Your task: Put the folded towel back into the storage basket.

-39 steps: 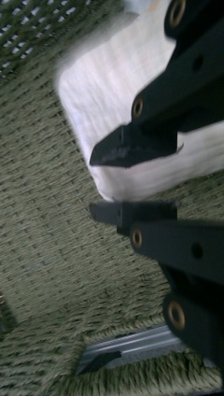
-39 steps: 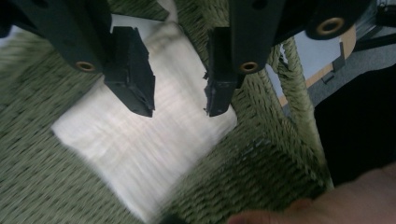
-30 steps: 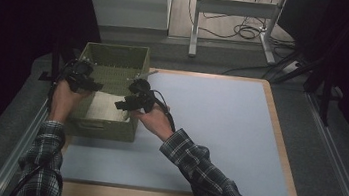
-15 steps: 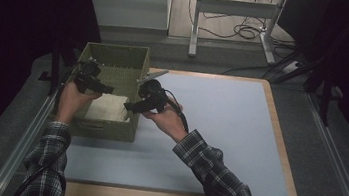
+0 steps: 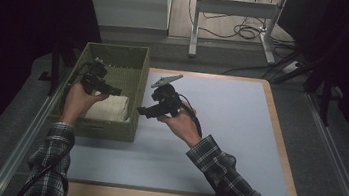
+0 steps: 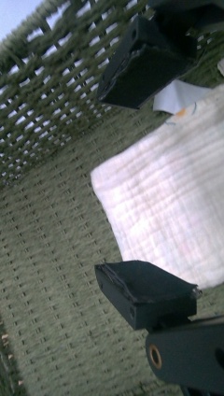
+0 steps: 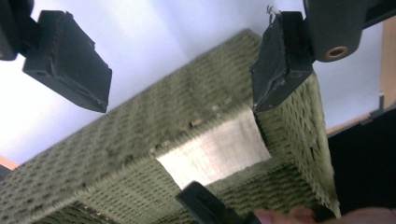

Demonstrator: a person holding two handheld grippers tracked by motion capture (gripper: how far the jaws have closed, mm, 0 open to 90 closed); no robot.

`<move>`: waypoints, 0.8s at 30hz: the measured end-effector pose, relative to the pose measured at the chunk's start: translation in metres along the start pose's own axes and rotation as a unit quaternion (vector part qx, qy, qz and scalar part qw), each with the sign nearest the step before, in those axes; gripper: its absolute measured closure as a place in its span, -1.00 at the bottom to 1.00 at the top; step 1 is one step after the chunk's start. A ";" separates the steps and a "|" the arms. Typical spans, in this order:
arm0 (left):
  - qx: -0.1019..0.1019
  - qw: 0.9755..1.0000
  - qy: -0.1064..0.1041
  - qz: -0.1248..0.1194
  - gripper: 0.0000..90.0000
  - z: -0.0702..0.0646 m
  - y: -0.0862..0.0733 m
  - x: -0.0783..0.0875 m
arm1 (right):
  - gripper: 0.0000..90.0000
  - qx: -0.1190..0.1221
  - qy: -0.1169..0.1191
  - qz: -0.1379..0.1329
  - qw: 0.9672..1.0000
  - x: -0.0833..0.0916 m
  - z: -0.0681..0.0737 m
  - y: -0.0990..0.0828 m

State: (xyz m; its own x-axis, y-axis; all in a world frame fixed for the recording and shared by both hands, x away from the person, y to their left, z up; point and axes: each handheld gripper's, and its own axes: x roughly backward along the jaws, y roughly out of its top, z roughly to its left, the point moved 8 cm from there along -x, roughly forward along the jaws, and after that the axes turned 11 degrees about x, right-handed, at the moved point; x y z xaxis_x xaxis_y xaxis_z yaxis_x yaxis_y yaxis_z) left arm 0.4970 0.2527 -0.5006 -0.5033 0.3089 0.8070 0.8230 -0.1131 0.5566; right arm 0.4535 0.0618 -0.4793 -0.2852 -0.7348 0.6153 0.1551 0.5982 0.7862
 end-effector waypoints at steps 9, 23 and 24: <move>0.000 1.000 -0.022 0.010 -0.81 -0.015 0.002 0.004 | -0.62 0.010 -0.010 0.024 1.000 0.008 -0.005 -0.028; -0.038 0.999 -0.037 0.012 -0.86 -0.054 0.006 0.009 | -0.75 0.013 -0.029 0.036 0.999 0.033 -0.010 -0.063; -0.041 0.998 -0.039 0.013 -0.86 -0.057 0.006 0.010 | -0.75 0.015 -0.032 0.039 0.999 0.034 -0.010 -0.066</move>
State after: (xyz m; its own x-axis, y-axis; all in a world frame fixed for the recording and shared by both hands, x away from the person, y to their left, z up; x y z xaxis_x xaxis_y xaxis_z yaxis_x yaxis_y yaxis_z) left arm 0.4821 0.2012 -0.4778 -0.4572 0.3769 0.8055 0.8100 -0.1975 0.5522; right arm 0.4428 -0.0060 -0.5094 -0.3324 -0.6644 0.6694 0.1517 0.6629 0.7332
